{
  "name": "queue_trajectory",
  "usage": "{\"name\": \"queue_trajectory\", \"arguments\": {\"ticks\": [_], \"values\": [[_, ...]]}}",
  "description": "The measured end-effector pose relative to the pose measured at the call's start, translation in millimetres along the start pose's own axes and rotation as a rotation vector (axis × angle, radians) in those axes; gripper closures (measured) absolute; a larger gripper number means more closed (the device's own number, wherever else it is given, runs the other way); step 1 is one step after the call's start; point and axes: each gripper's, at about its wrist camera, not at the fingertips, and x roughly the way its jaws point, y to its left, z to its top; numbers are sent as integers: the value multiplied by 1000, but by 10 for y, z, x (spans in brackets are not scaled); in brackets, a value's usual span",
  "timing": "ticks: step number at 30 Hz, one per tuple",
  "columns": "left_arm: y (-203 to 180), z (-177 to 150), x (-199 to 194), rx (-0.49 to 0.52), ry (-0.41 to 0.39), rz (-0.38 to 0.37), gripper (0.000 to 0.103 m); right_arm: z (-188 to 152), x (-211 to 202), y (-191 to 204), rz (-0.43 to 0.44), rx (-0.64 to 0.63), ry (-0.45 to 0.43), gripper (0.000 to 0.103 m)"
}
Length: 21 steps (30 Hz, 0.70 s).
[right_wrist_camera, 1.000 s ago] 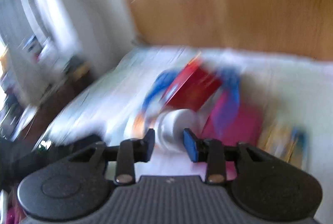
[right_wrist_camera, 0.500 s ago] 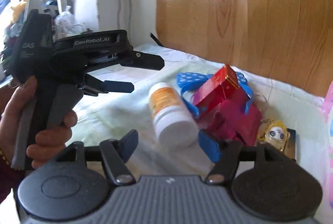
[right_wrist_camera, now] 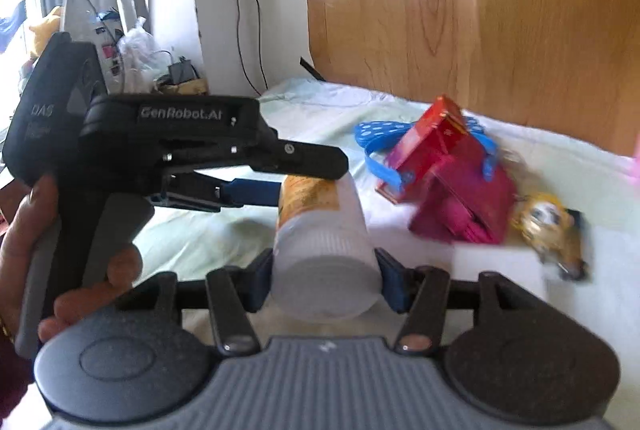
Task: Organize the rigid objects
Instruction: 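Carry the pill bottle over the pink tin and release it inside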
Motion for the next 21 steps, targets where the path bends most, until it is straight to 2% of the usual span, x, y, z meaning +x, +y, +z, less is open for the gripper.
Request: {"name": "queue_trajectory", "arguments": {"ticks": [5, 11, 15, 17, 19, 21], "values": [[-598, -44, 118, 84, 29, -84, 42, -190, -584, -4, -108, 21, -112, 51], [-1785, 73, 748, 301, 54, -193, 42, -96, -1262, -500, -340, 33, -285, 51], [-2398, 9, 1295, 383, 112, -274, 42, -73, -1577, -980, -460, 109, -335, 51], [-2604, -73, 1611, 397, 161, -276, 42, -84, -1615, -1250, -499, 154, -335, 51], [-2740, -166, 1885, 423, 190, -240, 42, -150, -1668, -1534, -509, 203, -317, 51], [-2798, -223, 2114, 450, 205, -186, 42, -137, -1507, -1757, -514, 244, -285, 51]]}}
